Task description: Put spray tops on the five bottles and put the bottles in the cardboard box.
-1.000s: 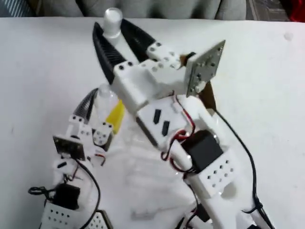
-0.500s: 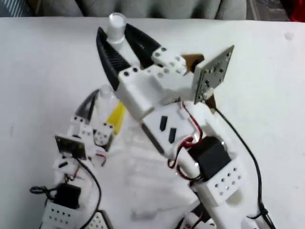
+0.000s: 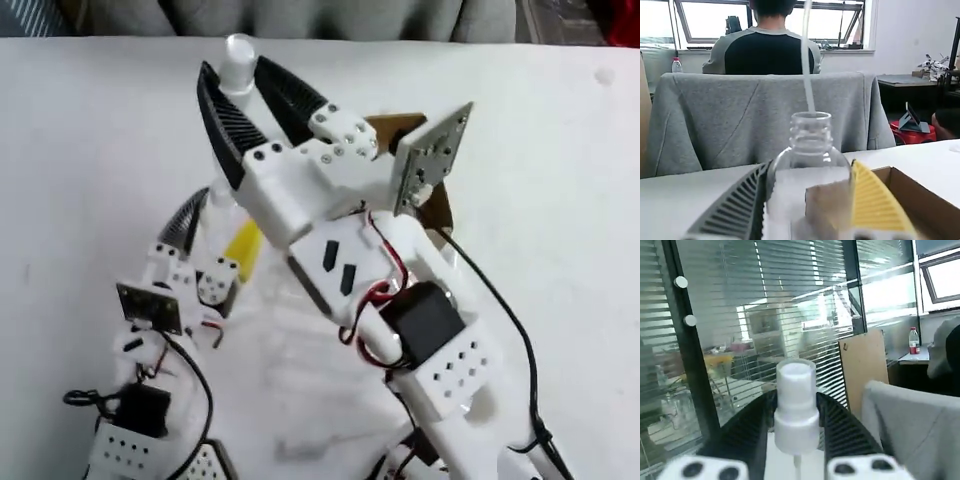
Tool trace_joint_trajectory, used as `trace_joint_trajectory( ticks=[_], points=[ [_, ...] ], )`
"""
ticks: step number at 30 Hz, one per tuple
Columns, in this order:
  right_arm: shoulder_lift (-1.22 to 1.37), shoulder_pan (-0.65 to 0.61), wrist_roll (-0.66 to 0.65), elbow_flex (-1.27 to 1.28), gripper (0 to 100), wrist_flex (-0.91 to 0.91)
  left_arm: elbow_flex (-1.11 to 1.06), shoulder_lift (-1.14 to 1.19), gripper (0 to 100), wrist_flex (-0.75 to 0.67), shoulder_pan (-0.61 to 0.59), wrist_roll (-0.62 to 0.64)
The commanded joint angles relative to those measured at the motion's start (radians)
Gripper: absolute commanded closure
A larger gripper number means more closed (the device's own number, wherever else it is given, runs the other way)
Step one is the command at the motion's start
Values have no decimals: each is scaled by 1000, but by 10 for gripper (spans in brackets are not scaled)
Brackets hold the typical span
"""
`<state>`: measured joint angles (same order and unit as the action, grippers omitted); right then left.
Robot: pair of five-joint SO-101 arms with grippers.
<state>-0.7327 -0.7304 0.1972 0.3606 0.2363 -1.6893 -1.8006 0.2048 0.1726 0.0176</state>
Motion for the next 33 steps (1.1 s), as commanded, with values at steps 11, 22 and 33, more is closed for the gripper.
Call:
trace_joint_trajectory(
  ticks=[11, 22, 33],
  points=[
    [-15, -2, 9, 167, 984, -18, 14, -4, 976, -11, 5, 6],
    [-13, -7, -35, 253, 984, -16, 14, -4, 976, -11, 5, 5],
    [-13, -84, -40, 301, 984, -15, 14, -4, 976, -11, 5, 5]
  ],
)
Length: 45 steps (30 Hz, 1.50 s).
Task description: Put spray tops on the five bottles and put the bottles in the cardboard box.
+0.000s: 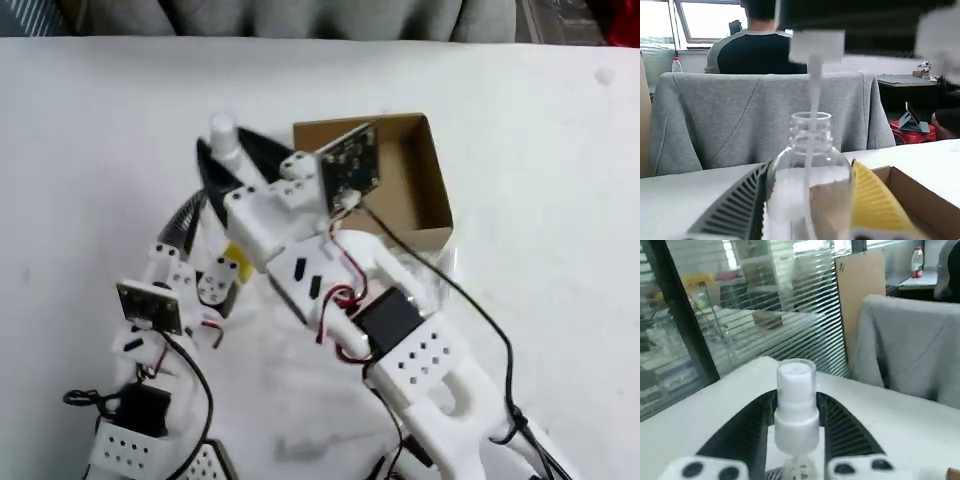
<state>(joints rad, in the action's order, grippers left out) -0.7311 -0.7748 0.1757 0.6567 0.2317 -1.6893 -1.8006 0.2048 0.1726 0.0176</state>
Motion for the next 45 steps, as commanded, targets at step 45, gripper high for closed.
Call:
trace_joint_trajectory(
  ticks=[45],
  points=[
    [-177, 94, -20, -388, 848, 627, -3, -4, 976, -2, 4, 2]
  ],
)
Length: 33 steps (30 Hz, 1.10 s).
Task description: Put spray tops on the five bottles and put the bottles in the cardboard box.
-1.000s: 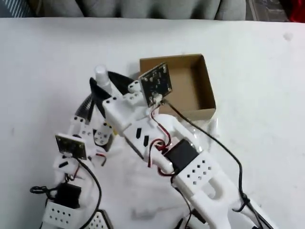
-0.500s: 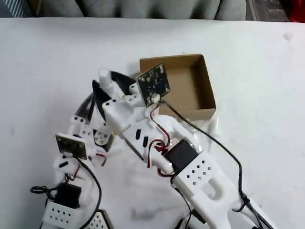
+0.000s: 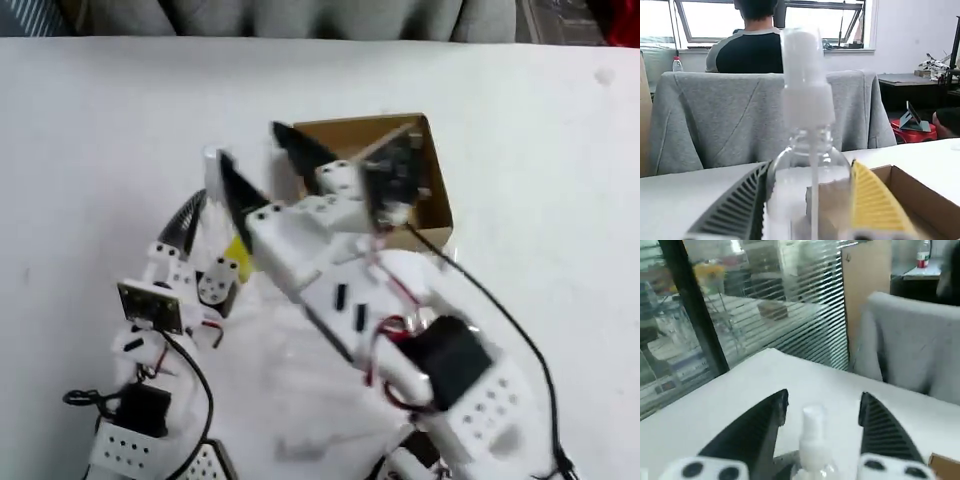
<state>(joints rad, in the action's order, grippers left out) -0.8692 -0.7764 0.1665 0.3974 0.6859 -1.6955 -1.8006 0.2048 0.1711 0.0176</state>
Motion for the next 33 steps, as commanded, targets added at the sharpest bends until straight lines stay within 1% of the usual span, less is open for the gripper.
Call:
trace_joint_trajectory(
  ticks=[1, 3, 4, 6, 7, 9, 10, 11, 14, 17, 19, 24, 28, 30, 33],
  points=[
    [-39, 130, -11, -150, 883, 234, 3, -4, 976, -2, 5, 2],
    [-33, 199, -11, -181, 968, 341, 3, -4, 976, -2, 5, 2],
    [-30, 237, -11, -189, 993, 387, 3, -4, 976, -2, 4, 2],
    [-27, 318, -14, -193, 952, 472, 3, -2, 976, -2, 4, 2],
    [-24, 366, -41, -193, 929, 501, 3, -1, 976, -2, 4, 2],
    [-24, 469, -150, -189, 899, 521, 3, -1, 976, -2, 4, 2],
    [-21, 530, -196, -184, 894, 522, 3, 1, 976, -2, 4, 2],
    [-18, 587, -207, -167, 896, 519, 3, 1, 976, -2, 4, 2],
    [41, 679, -209, -129, 910, 513, 3, 1, 976, -2, 4, 2],
    [168, 722, -261, -107, 913, 516, 3, 2, 976, -2, 4, 2],
    [278, 737, -269, -110, 913, 503, 3, 2, 976, -2, 4, 2],
    [561, 762, -276, -138, 905, 392, 3, 2, 976, 17, 4, 2],
    [776, 774, -321, -236, 813, 380, 3, 2, 976, 28, 7, 2],
    [869, 777, -322, -298, 772, 381, 3, 2, 976, 28, 5, 2],
    [990, 786, -322, -382, 765, 384, 3, 2, 976, 28, 5, 2]
  ],
)
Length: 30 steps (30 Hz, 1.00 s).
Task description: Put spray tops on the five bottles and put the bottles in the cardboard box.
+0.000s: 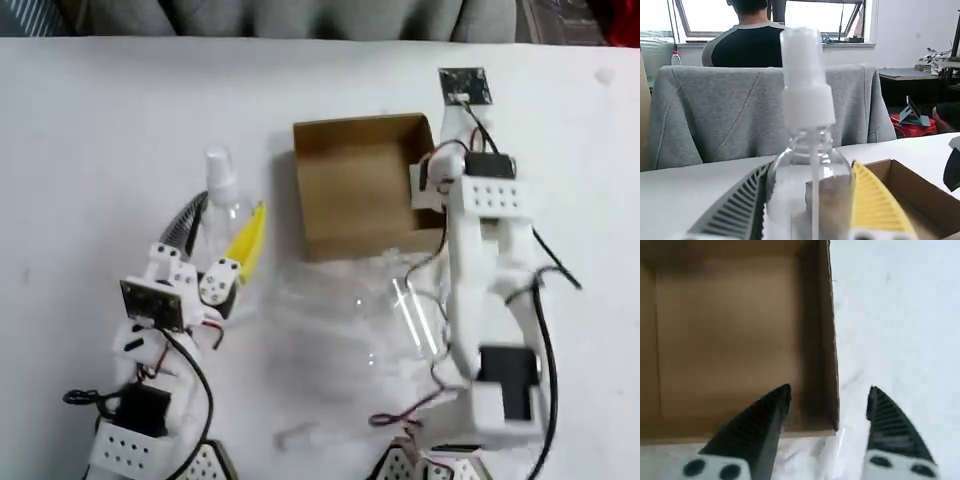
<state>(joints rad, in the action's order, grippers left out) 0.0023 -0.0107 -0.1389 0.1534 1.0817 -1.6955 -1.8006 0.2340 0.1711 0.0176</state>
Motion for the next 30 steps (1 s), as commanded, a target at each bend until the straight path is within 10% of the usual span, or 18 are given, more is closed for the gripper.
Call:
trace_joint_trajectory(
  ticks=[1, 30],
  points=[
    [159, 22, -17, -164, 768, -12, 3, 2, 976, -2, 5, 2],
    [503, -130, -15, -405, 929, 151, 3, 2, 976, -9, 5, 5]
  ],
)
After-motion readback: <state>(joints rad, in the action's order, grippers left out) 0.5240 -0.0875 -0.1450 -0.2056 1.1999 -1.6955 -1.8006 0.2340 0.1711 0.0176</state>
